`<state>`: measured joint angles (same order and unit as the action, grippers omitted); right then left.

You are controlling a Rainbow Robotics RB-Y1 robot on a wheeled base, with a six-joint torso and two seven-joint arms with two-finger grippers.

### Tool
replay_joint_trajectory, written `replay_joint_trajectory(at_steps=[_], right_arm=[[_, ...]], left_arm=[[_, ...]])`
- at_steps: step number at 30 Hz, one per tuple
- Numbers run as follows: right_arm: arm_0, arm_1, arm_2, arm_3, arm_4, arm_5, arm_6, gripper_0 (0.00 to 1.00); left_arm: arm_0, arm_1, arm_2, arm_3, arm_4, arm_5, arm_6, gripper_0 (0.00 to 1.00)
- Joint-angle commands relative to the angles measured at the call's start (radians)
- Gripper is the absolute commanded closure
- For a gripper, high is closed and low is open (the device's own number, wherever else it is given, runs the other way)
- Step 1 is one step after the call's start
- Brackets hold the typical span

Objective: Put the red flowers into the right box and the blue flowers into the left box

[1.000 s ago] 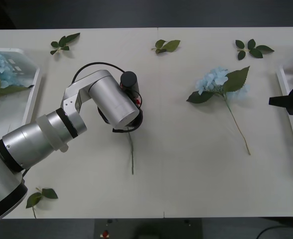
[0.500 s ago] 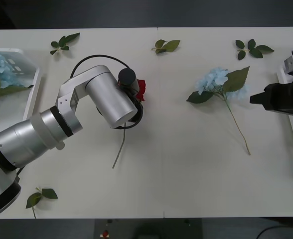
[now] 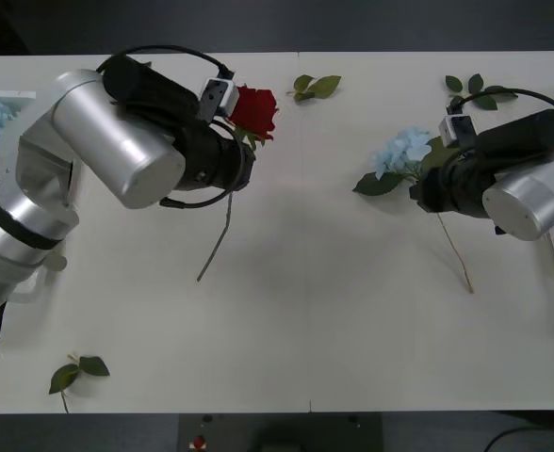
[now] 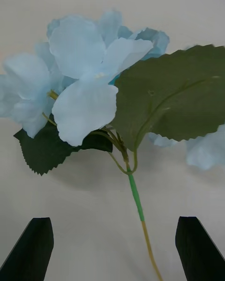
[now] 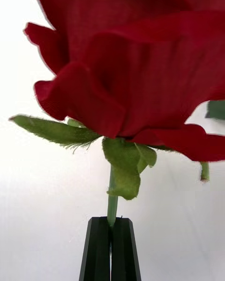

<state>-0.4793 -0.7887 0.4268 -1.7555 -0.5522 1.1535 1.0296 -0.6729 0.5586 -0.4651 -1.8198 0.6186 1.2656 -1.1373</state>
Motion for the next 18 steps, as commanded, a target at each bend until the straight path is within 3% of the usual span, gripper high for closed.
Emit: replay_joint_trajectory(at_steps=[1,7,18], right_arm=[[-0.019,0.011,0.003,0.031,0.034,-0.032,0.003,0.24],[-0.022,0.011,0.039,0.077,0.058,-0.081,0.015,0.24],[-0.024,0.000,0.056,0.103,0.051,-0.113,0.041,0.24]], left_arm=[[0.049,-0.020,0.114,-0.078,0.105,-0.015,-0.108,1.00],[0.110,-0.062,0.272,-0.108,0.311,-0.015,-0.269,1.00],[0.139,-0.089,0.402,-0.093,0.702,-0.017,-0.449,1.00]])
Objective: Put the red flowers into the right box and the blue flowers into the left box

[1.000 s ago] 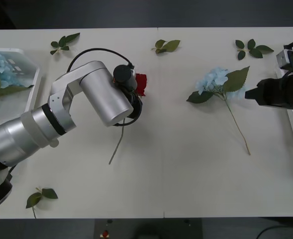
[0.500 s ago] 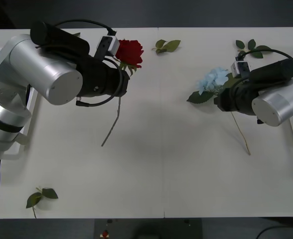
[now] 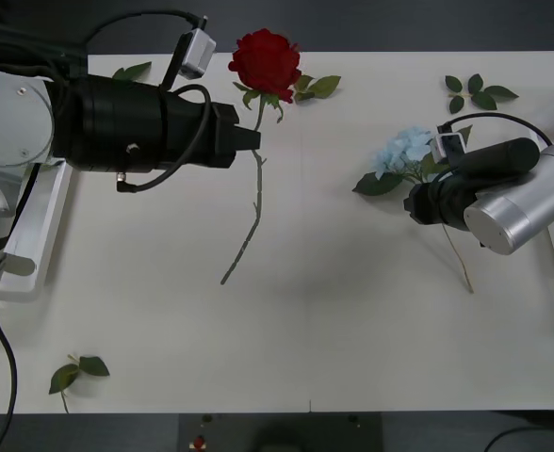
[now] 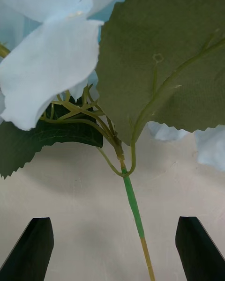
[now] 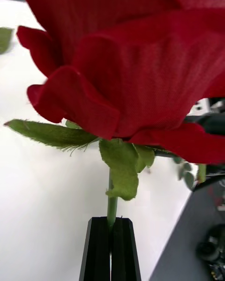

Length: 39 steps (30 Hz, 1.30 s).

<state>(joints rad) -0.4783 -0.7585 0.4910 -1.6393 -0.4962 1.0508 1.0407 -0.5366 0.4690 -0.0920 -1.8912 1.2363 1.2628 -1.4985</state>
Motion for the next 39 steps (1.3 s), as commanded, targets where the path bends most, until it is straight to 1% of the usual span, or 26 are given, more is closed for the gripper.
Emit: replay_joint_trajectory(at_steps=[1,8,14,17,22,26,30,31,33,34,37,39], right_arm=[[-0.023,-0.030,-0.008,-0.011,-0.005,-0.012,0.032,0.24],[-0.023,-0.048,-0.008,-0.016,-0.047,-0.037,0.044,0.24],[-0.023,-0.139,-0.009,-0.037,-0.223,-0.107,0.073,0.24],[-0.023,-0.206,-0.008,-0.051,-0.360,-0.169,0.113,0.24],[-0.025,-0.297,-0.012,-0.051,-0.634,-0.285,0.274,0.24],[-0.025,-0.323,-0.035,-0.051,-0.823,-0.318,0.395,0.24],[-0.022,-0.326,-0.077,-0.028,-1.016,-0.316,0.501,0.24],[-0.013,-0.326,-0.092,-0.005,-1.125,-0.316,0.548,0.24],[0.006,-0.324,-0.111,0.038,-1.326,-0.314,0.700,0.24],[0.010,-0.324,-0.114,0.050,-1.377,-0.314,0.756,0.24],[0.026,-0.323,-0.130,0.141,-1.638,-0.236,1.046,0.24],[0.041,-0.314,-0.144,0.177,-1.736,-0.186,1.145,0.24]], left_arm=[[0.006,0.000,0.037,-0.019,0.115,-0.014,-0.100,1.00],[0.018,0.000,0.078,0.015,0.311,-0.014,-0.124,1.00],[0.027,0.000,0.094,0.058,0.450,-0.031,-0.203,1.00],[0.027,-0.001,0.092,0.089,0.509,-0.040,-0.252,1.00],[0.027,-0.001,0.092,0.098,0.532,-0.040,-0.282,1.00],[0.027,-0.004,0.094,0.098,0.540,-0.043,-0.284,1.00],[0.027,-0.012,0.092,0.098,0.549,-0.043,-0.286,1.00],[0.027,-0.015,0.092,0.098,0.549,-0.043,-0.286,1.00],[0.027,-0.015,0.092,0.096,0.549,-0.045,-0.286,1.00],[0.027,-0.015,0.092,0.098,0.549,-0.045,-0.286,1.00],[0.027,-0.015,0.092,0.098,0.551,-0.045,-0.286,1.00],[0.027,-0.015,0.092,0.098,0.551,-0.045,-0.286,1.00]])
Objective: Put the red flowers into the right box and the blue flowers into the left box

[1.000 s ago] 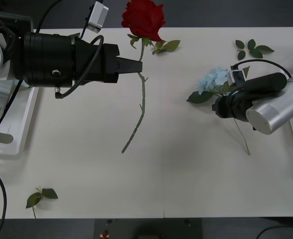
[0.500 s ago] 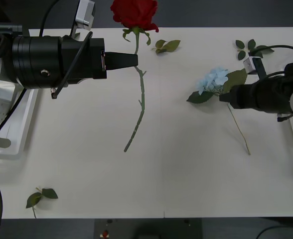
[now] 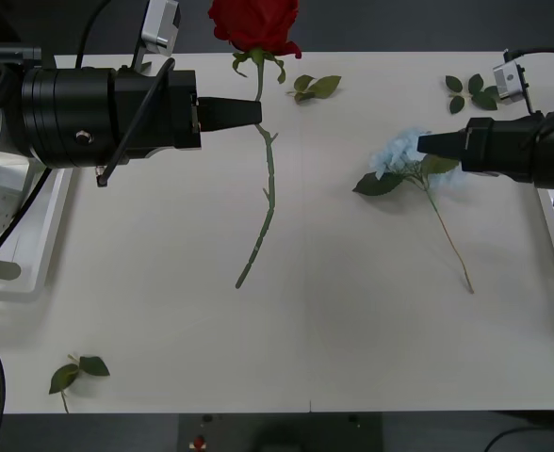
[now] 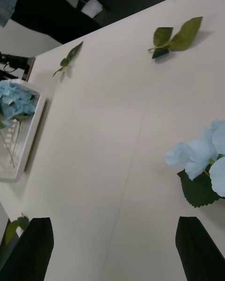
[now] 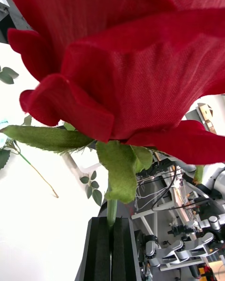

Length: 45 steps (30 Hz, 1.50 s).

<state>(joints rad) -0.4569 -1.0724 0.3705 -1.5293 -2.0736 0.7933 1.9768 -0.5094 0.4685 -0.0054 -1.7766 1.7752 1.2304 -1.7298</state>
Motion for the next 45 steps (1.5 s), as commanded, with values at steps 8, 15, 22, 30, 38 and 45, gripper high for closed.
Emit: replay_joint_trajectory(at_steps=[8,15,22,30,38,45], right_arm=[[0.109,0.065,-0.111,0.133,-0.339,0.254,0.482,0.24],[0.216,0.186,-0.168,0.106,-0.441,0.351,0.660,0.24],[0.305,0.322,-0.168,-0.002,-0.464,0.362,0.728,0.24],[0.365,0.496,-0.166,-0.109,-0.421,0.360,0.728,0.24],[0.366,0.643,-0.163,-0.132,-0.313,0.345,0.728,0.24],[0.342,0.694,-0.076,-0.158,-0.292,0.253,0.728,0.24]], left_arm=[[0.000,-0.014,0.005,-0.017,0.012,-0.012,-0.054,1.00],[0.000,-0.014,0.005,-0.017,0.012,-0.012,-0.054,1.00],[0.000,-0.014,0.005,-0.017,0.012,-0.012,-0.054,1.00],[0.000,-0.014,0.005,-0.017,0.012,-0.012,-0.054,1.00],[0.000,-0.014,0.005,-0.017,0.012,-0.012,-0.054,1.00],[0.000,-0.014,0.005,-0.017,0.012,-0.012,-0.054,1.00]])
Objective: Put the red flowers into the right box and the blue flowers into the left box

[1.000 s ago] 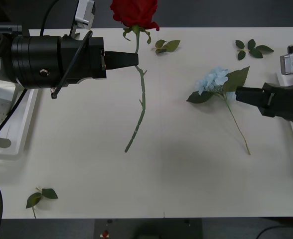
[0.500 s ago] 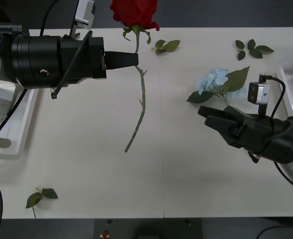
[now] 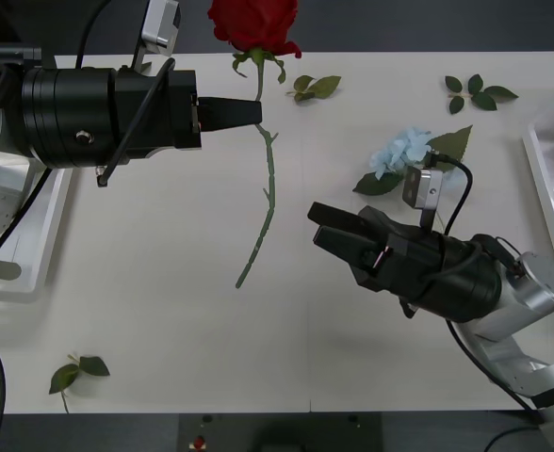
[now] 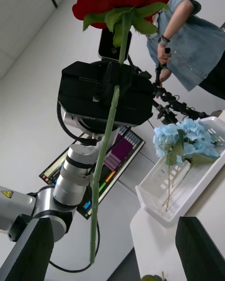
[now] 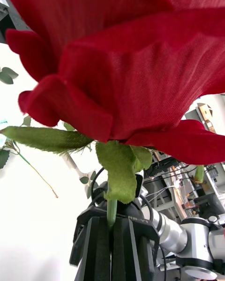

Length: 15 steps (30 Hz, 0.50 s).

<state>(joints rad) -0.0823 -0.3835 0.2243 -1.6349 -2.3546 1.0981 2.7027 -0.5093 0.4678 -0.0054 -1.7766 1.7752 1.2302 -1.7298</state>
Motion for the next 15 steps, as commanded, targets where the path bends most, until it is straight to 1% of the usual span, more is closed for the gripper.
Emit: replay_joint_trajectory(at_steps=[1,6,12,15], right_arm=[[-0.039,0.006,0.090,-0.062,-0.011,-0.081,0.003,0.24],[-0.057,0.031,0.158,-0.103,-0.011,-0.182,0.003,0.24],[-0.083,0.074,0.205,-0.108,-0.002,-0.235,0.003,0.24],[-0.086,0.097,0.207,-0.108,0.031,-0.250,0.003,0.29]], left_arm=[[0.000,-0.014,0.005,-0.017,0.012,-0.012,-0.054,1.00],[0.000,-0.014,0.005,-0.017,0.012,-0.012,-0.054,1.00],[0.000,-0.014,0.005,-0.017,0.012,-0.012,-0.054,1.00],[0.000,-0.014,0.005,-0.017,0.012,-0.012,-0.054,1.00]])
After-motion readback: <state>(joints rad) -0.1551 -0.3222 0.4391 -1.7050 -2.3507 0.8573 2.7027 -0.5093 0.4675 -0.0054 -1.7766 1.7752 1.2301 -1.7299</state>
